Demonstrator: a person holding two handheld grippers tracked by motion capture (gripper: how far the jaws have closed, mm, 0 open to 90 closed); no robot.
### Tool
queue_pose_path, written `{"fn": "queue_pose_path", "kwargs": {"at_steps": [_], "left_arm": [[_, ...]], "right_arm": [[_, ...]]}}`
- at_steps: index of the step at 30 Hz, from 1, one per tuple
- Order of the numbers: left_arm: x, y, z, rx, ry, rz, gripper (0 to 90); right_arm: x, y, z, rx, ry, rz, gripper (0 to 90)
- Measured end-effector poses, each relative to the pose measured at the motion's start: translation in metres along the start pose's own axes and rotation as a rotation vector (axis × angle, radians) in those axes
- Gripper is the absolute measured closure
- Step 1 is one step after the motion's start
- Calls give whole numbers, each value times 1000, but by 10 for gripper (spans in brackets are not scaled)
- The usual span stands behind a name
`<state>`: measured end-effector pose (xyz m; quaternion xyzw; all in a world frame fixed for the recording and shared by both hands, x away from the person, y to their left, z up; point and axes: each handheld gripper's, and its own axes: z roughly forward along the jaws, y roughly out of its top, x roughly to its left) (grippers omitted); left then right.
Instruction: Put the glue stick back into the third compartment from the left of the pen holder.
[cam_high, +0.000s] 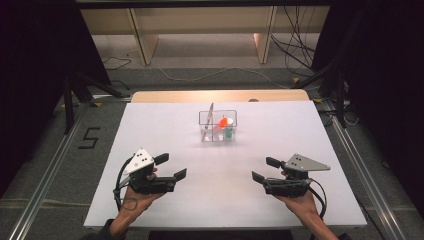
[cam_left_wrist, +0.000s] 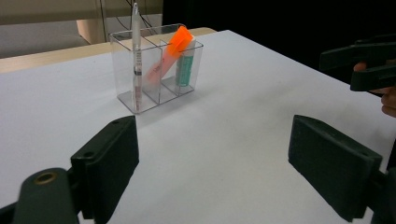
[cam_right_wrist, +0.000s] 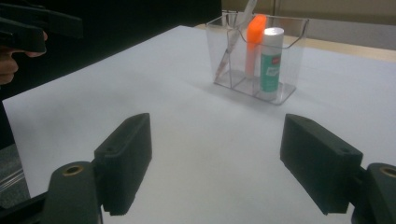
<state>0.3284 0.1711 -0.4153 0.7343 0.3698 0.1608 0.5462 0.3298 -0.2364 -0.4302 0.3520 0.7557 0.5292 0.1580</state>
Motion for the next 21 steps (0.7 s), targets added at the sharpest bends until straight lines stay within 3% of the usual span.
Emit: {"fn": "queue_pose_path", "kwargs": {"at_steps": [21], "left_arm": [[-2, -2, 0, 5, -15, 4, 158]], "right_arm": [[-2, -14, -14, -7, -39, 14, 252]]}}
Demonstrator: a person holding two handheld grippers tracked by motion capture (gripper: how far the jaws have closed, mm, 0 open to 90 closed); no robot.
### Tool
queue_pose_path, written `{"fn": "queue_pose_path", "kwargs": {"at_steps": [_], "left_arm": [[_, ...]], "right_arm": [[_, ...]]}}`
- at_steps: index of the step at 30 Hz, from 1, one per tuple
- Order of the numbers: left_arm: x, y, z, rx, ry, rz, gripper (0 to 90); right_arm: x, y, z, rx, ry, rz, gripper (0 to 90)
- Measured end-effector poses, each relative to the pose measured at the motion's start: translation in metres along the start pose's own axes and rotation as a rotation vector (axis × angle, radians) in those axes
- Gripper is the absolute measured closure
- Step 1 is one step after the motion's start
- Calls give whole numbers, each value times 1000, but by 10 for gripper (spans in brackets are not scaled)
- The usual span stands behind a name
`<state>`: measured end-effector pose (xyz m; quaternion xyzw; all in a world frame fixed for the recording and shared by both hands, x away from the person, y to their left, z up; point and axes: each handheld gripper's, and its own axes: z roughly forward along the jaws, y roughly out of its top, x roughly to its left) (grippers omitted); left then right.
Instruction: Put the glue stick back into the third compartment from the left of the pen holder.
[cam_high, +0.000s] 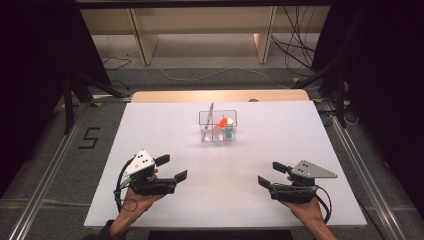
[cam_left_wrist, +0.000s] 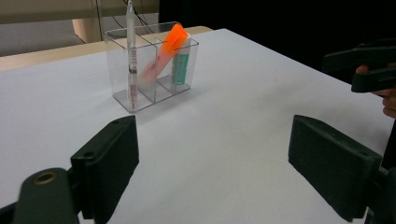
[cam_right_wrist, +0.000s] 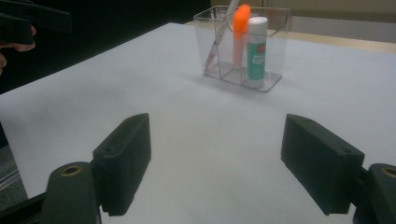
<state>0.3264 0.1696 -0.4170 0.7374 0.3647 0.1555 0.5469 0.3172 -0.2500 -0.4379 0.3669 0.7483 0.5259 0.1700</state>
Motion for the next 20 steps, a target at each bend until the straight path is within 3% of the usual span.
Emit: {"fn": "queue_pose_path", "kwargs": {"at_steps": [20], "left_arm": [[1, 0, -1, 0, 3, 9, 158]], "right_arm": [[0, 2, 1, -3, 0, 2, 252]]}}
